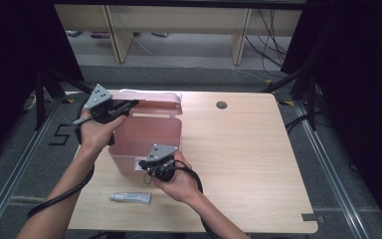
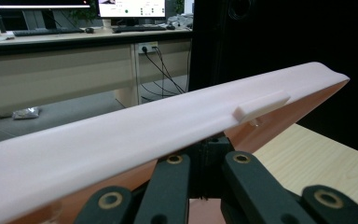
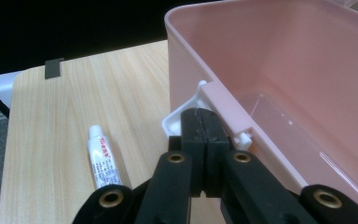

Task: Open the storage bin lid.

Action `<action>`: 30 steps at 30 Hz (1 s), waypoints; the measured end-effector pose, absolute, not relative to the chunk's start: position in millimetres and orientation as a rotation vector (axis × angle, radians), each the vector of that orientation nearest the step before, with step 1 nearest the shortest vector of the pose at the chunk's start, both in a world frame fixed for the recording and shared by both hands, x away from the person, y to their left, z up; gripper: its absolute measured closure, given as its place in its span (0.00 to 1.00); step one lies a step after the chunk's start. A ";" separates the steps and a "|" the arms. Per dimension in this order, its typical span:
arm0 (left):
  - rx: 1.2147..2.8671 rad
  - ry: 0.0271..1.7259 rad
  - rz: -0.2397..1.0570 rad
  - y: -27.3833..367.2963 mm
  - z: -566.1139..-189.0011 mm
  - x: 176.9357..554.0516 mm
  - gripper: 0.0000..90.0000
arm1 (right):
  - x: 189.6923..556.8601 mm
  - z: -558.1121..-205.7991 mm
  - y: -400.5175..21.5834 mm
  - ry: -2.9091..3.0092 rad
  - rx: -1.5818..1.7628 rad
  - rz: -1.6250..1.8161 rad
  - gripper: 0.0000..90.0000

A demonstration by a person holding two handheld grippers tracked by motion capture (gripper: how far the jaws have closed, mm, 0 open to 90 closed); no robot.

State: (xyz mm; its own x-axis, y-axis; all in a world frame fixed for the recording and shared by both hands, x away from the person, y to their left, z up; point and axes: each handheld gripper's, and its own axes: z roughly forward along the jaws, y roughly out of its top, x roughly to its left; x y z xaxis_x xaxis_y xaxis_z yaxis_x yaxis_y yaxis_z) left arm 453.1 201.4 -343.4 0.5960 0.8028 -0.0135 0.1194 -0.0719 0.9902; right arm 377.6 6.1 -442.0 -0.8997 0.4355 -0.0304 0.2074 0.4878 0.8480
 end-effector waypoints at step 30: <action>1.502 0.848 0.758 190.8 -341.5 478.8 0.99 | 376.3 -443.2 6.8 2.476 0.572 1.383 1.00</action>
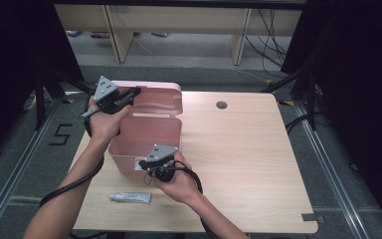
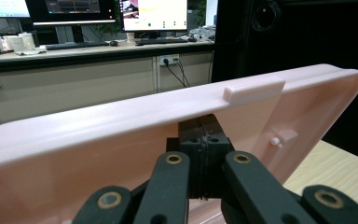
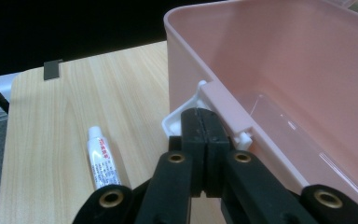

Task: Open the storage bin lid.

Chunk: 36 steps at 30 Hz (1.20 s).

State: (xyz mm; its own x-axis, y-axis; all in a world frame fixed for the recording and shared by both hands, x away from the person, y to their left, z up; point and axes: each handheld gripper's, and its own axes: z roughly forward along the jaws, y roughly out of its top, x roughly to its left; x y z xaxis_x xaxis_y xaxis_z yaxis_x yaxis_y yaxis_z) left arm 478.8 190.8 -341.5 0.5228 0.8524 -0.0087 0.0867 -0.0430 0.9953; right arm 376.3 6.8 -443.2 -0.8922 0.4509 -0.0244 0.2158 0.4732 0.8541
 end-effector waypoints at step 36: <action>1.512 0.903 0.775 185.8 -340.2 508.2 1.00 | 375.6 -441.3 6.3 2.493 0.564 1.355 1.00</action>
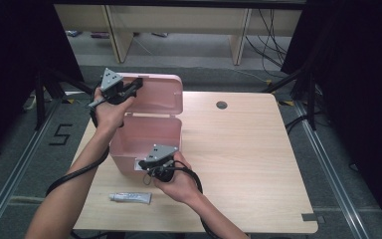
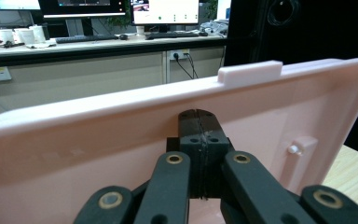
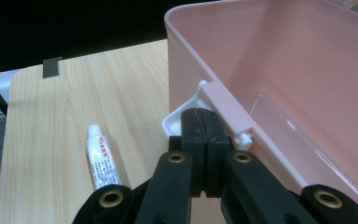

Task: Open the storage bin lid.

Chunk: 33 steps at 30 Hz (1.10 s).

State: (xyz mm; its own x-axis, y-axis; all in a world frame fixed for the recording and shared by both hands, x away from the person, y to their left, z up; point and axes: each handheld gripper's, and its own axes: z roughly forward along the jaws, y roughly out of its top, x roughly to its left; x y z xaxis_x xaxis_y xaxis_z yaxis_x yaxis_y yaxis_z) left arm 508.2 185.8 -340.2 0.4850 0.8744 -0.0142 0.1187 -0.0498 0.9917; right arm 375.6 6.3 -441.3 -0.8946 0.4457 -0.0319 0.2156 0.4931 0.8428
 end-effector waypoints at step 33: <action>1.583 0.989 0.776 184.1 -347.7 543.2 1.00 | 374.0 -442.8 7.5 2.476 0.575 1.369 1.00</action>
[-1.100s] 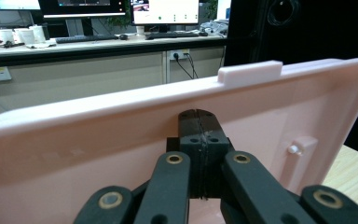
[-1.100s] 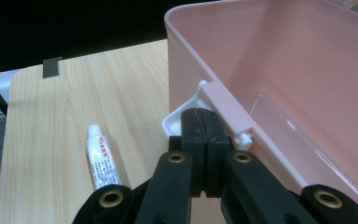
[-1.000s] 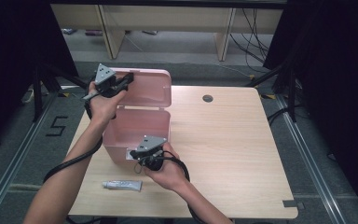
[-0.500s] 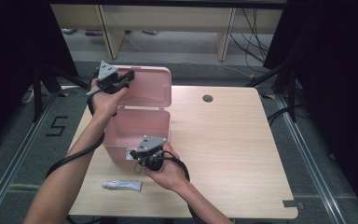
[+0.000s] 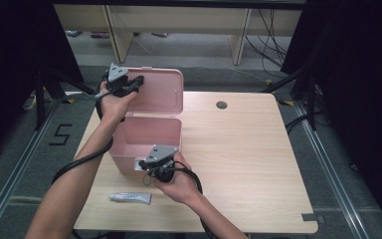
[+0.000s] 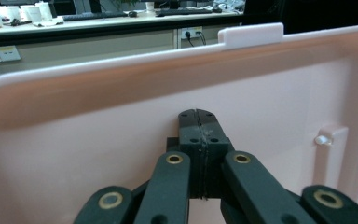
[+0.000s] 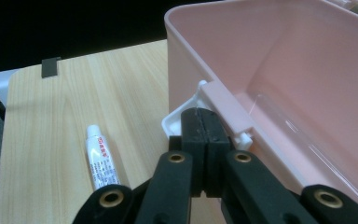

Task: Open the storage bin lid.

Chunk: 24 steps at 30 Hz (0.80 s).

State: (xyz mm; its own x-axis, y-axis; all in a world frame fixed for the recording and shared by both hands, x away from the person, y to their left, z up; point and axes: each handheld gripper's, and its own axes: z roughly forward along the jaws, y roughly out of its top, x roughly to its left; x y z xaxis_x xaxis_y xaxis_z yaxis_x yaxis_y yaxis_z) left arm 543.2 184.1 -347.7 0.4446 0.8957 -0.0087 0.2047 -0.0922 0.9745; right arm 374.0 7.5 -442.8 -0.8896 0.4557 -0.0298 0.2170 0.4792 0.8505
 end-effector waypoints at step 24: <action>1.666 1.047 0.752 176.9 -357.0 568.7 1.00 | 376.4 -442.3 7.3 2.464 0.520 1.353 1.00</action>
State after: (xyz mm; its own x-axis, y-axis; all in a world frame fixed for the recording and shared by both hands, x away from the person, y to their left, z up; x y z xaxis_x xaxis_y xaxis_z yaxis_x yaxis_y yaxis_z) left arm 568.7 176.9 -357.0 0.4339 0.9009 -0.0011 0.2867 -0.1369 0.9482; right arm 376.4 7.3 -442.3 -0.8955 0.4392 -0.0720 0.1750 0.4961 0.8504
